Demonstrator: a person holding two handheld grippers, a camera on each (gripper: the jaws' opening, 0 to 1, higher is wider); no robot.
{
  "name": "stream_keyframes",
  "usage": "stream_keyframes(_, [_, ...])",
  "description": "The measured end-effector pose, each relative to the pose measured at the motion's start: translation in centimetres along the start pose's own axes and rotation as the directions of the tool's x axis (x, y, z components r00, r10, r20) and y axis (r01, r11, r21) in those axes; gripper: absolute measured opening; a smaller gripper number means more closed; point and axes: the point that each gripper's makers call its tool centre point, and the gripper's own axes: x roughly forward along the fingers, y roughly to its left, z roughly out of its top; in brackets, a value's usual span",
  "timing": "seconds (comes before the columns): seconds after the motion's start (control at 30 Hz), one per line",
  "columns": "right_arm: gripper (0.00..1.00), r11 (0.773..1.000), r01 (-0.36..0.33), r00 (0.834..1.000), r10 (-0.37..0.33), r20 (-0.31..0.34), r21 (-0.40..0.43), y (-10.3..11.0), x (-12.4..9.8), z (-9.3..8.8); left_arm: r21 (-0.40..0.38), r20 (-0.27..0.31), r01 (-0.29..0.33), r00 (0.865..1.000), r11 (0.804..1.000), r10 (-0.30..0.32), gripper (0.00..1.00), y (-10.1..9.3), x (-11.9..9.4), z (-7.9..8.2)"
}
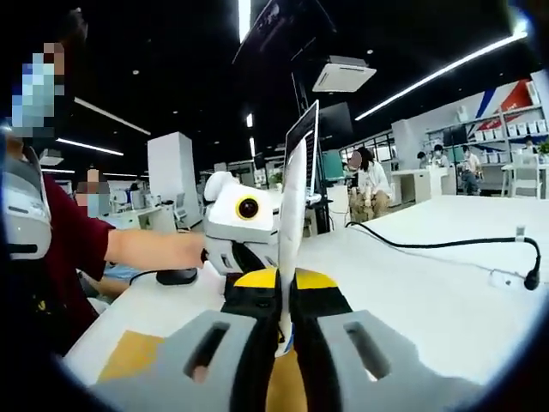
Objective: Pick up the toothpaste unscrew the cap squeeze it onto the small board screw the cap back on and return it to the table
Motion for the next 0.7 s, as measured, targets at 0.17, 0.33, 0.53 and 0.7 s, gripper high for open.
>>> stream_keyframes(0.17, [0.02, 1.0, -0.006, 1.0, 0.006, 0.014, -0.027, 0.4, -0.1, 0.1, 0.038, -0.001, -0.004, 1.0, 0.999, 0.004, 0.06, -0.1, 0.0, 0.0])
stream_keyframes(0.33, [0.02, 0.995, 0.001, 1.0, 0.0, 0.016, -0.097, 0.6, -0.1, 0.2, 0.097, 0.013, -0.01, 1.0, 0.995, 0.009, 0.06, 0.0, -0.1, 0.1])
stream_keyframes(0.53, [0.03, 0.976, 0.015, 0.999, -0.006, 0.041, -0.217, 0.7, -0.3, 0.3, 0.182, 0.028, -0.028, 0.999, 0.983, 0.023, 0.06, 0.3, -0.2, 0.5])
stream_keyframes(0.7, [0.05, 0.897, 0.065, 0.998, -0.051, 0.044, -0.437, 1.0, -0.2, 0.3, 0.372, 0.044, -0.106, 0.994, 0.922, 0.097, 0.08, 1.1, -0.1, 0.9])
